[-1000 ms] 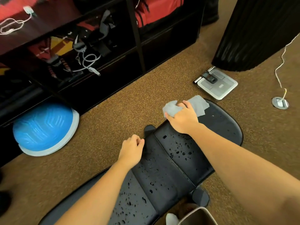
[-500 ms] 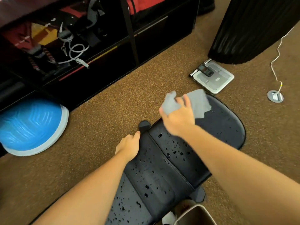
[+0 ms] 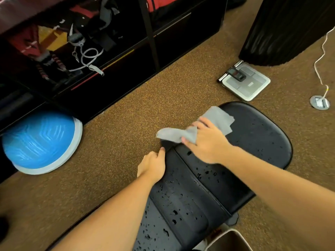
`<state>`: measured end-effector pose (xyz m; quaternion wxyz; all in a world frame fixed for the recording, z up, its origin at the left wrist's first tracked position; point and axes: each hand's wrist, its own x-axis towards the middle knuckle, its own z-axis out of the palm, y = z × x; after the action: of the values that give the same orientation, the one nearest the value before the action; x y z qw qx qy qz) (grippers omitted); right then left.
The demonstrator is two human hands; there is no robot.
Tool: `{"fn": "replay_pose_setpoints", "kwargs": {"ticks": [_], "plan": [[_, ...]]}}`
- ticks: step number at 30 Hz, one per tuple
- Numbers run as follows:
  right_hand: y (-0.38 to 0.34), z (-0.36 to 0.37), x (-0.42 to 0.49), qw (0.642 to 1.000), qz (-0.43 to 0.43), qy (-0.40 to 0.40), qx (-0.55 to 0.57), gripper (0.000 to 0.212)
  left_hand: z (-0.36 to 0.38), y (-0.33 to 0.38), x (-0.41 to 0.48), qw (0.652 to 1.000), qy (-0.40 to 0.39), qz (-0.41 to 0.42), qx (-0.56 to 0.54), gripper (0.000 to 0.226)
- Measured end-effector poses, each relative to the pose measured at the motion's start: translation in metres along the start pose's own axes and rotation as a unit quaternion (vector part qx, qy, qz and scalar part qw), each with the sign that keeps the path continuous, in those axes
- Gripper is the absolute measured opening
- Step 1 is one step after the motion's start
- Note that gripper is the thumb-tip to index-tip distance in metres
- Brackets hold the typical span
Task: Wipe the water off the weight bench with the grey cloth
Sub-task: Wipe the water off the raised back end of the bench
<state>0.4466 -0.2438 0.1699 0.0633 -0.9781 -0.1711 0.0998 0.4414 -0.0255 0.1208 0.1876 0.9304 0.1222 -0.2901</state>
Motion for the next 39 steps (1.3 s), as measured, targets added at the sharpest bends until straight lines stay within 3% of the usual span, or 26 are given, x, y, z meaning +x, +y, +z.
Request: {"fn": "replay_pose_setpoints", "kwargs": {"ticks": [4, 5, 7, 9, 10, 14, 15, 19, 21, 25, 32, 39], "plan": [[0.026, -0.02, 0.023, 0.979, 0.202, 0.04, 0.0, 0.07, -0.001, 0.002, -0.002, 1.0, 0.002, -0.018, -0.012, 0.063], [0.015, -0.021, 0.024, 0.981, 0.186, 0.033, 0.038, 0.061, -0.001, 0.002, -0.003, 1.0, 0.002, -0.013, -0.015, 0.063], [-0.011, -0.018, 0.015, 0.996, 0.069, -0.029, 0.055, 0.048, 0.0, 0.001, -0.002, 1.0, 0.004, 0.003, -0.009, 0.061], [-0.018, -0.015, 0.008, 0.999, -0.02, -0.028, 0.018, 0.049, 0.0, 0.0, -0.002, 1.0, 0.002, 0.008, -0.005, 0.059], [-0.01, -0.018, 0.009, 0.999, -0.019, -0.027, 0.015, 0.051, -0.001, 0.0, -0.003, 1.0, 0.003, 0.004, -0.01, 0.059], [0.044, -0.034, 0.014, 0.992, 0.128, -0.021, 0.006, 0.092, -0.003, 0.003, -0.007, 0.999, 0.013, -0.025, -0.027, 0.064], [0.057, -0.041, 0.012, 0.984, 0.174, 0.012, 0.026, 0.093, -0.002, 0.003, -0.007, 0.999, 0.013, -0.026, -0.029, 0.063], [0.083, -0.046, -0.025, 0.917, 0.332, 0.135, 0.176, 0.044, -0.003, 0.006, -0.009, 0.999, 0.013, -0.028, -0.038, 0.057], [0.082, -0.031, -0.053, 0.901, 0.373, 0.144, 0.166, 0.047, -0.004, 0.007, -0.01, 0.998, 0.014, -0.031, -0.045, 0.055], [0.07, -0.007, -0.102, 0.88, 0.431, 0.133, 0.15, 0.075, -0.003, 0.008, -0.01, 0.998, 0.016, -0.039, -0.045, 0.053], [0.083, -0.016, -0.052, 0.902, 0.386, 0.17, 0.09, 0.06, -0.003, 0.01, -0.011, 0.998, 0.022, -0.036, -0.051, 0.054], [0.045, -0.012, -0.01, 0.968, 0.212, 0.129, 0.049, 0.064, -0.004, 0.01, -0.013, 0.997, 0.027, -0.025, -0.067, 0.055]]}}
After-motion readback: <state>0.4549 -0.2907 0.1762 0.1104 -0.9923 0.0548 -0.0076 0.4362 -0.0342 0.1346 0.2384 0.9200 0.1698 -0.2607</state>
